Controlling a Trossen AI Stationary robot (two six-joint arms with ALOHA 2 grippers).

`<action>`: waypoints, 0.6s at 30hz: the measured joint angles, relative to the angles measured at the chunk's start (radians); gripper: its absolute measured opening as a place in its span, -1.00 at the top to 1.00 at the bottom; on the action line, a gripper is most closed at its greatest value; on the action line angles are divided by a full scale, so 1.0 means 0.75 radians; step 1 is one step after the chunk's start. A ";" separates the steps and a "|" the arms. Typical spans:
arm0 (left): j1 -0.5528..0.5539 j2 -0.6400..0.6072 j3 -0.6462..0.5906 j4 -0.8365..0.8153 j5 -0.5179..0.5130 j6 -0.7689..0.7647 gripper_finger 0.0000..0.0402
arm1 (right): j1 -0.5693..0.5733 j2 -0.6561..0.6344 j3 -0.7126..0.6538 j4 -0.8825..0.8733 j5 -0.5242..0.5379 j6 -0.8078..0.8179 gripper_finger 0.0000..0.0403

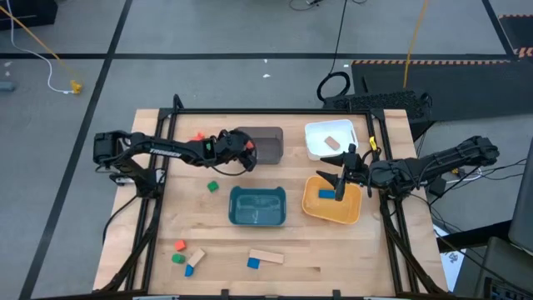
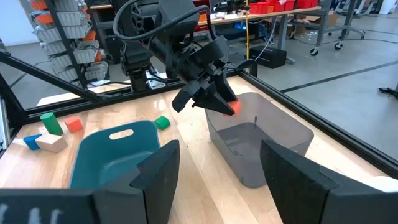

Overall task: Sort & place blocks by color
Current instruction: Put the middle orange block into the transparent black bin, then put the middle green block into the blue bin

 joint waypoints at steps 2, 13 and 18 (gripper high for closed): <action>0.004 0.000 0.000 -0.011 0.011 -0.006 0.06 | 0.000 0.000 0.000 0.000 0.000 0.001 -0.07; -0.024 -0.024 0.000 0.008 0.022 -0.004 0.03 | 0.000 0.000 0.000 0.000 0.000 0.000 -0.07; -0.101 -0.157 0.002 0.019 0.019 0.082 0.03 | 0.000 0.000 0.000 0.000 0.000 0.000 -0.07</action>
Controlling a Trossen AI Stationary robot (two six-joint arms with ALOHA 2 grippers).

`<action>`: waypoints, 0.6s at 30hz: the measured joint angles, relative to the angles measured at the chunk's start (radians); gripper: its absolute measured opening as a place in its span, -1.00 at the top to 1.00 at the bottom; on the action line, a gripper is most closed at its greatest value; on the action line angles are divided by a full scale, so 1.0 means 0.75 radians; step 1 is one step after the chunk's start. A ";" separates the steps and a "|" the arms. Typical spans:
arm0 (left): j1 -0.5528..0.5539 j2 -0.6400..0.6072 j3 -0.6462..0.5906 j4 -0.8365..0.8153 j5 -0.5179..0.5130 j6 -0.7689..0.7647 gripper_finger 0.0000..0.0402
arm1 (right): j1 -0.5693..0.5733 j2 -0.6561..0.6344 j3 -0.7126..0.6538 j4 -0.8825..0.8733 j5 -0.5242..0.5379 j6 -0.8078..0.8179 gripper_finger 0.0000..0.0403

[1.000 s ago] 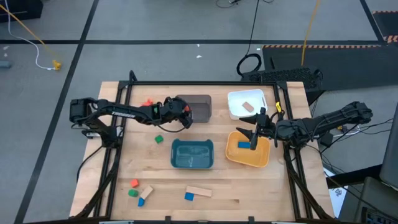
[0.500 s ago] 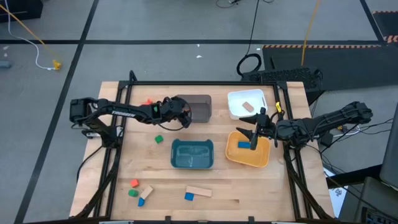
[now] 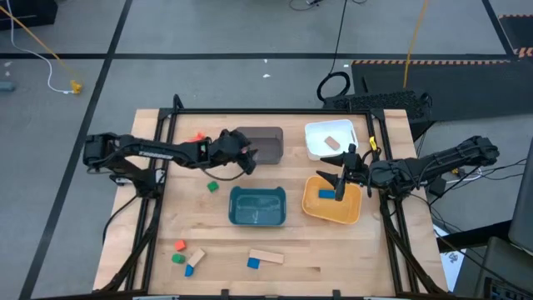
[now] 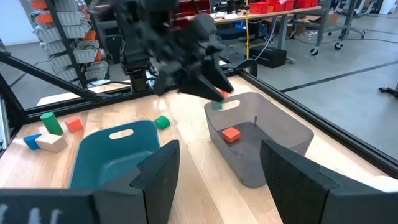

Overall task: Sort & place blocks by color
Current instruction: Put the middle green block into the blue bin

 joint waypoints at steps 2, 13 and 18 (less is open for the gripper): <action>-0.045 -0.067 0.000 -0.067 -0.024 0.021 0.03 | 0.000 0.000 0.000 0.000 0.000 0.000 -0.07; -0.343 -0.278 -0.002 -0.932 -0.128 -0.463 0.03 | 0.000 0.000 0.000 0.000 0.000 0.000 -0.07; -0.477 -0.301 -0.005 -1.183 -0.176 -0.668 0.02 | 0.000 -0.001 0.000 0.001 0.000 0.000 -0.07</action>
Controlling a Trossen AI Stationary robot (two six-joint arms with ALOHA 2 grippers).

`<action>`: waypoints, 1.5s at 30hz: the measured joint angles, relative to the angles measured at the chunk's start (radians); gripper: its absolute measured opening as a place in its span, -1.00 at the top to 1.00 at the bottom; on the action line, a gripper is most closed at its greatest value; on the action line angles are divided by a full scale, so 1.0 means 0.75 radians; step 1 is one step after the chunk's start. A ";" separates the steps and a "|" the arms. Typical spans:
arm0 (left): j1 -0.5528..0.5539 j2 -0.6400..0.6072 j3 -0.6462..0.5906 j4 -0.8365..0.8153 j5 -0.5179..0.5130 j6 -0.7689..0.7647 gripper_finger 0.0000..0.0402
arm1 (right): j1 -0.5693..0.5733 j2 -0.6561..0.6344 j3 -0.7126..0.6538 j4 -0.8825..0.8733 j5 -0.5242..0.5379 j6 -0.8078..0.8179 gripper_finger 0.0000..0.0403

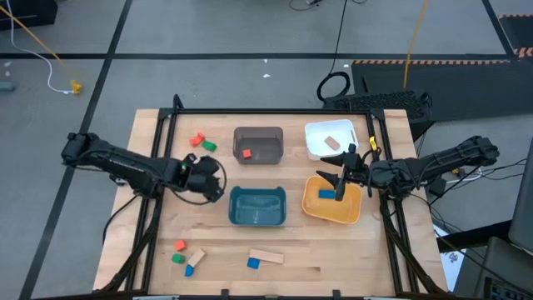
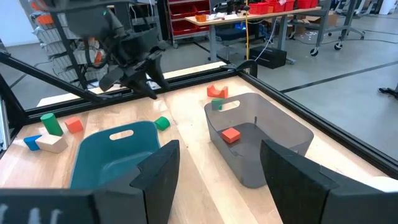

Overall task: Sort & place blocks by color
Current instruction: Put the middle green block into the blue bin

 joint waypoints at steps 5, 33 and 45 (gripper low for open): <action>-0.048 0.001 -0.120 0.004 -0.008 -0.142 -0.10 | 0.000 0.001 0.000 -0.002 0.000 0.000 -0.07; -0.049 -0.004 -0.594 0.641 0.061 -0.120 -0.41 | 0.000 0.001 0.000 -0.001 0.000 0.000 -0.07; -0.048 -0.002 -0.596 0.650 0.060 -0.130 0.17 | 0.000 0.001 0.000 -0.001 0.000 0.000 -0.07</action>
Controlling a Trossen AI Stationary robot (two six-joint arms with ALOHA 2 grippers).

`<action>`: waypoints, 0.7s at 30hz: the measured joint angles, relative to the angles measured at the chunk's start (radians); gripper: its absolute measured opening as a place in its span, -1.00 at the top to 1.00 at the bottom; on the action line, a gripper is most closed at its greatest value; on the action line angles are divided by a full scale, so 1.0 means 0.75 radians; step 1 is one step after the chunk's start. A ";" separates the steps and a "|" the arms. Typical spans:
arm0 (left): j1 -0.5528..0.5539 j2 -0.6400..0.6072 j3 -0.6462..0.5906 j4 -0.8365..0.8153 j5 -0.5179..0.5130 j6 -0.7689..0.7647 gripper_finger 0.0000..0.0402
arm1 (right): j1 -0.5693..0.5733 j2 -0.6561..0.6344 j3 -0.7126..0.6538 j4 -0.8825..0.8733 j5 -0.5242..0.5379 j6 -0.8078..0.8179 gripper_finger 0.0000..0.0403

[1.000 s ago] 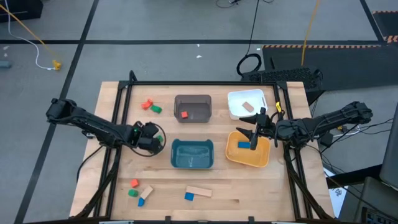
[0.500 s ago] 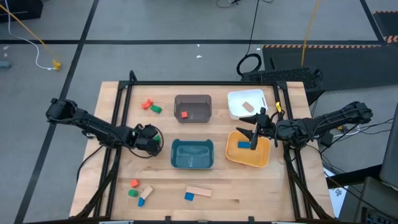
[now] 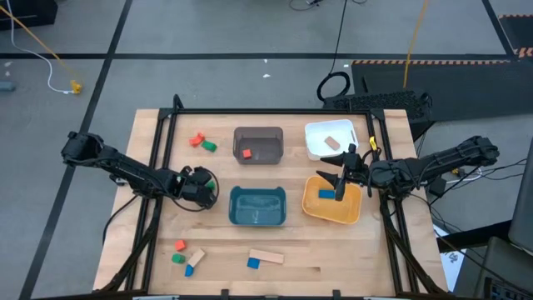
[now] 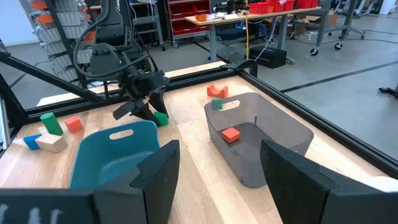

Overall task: Sort & place blocks by color
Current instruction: Put the middle green block into the blue bin

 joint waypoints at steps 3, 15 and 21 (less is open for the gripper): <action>0.000 0.000 -0.001 0.001 -0.004 -0.012 0.46 | 0.000 0.000 0.000 0.000 0.000 0.000 -0.07; 0.000 -0.008 0.098 -0.048 -0.028 -0.073 0.56 | 0.000 0.000 0.000 0.000 0.000 0.000 -0.07; 0.002 -0.053 0.218 -0.133 -0.136 0.020 0.56 | 0.000 0.000 0.000 -0.001 0.000 0.000 -0.07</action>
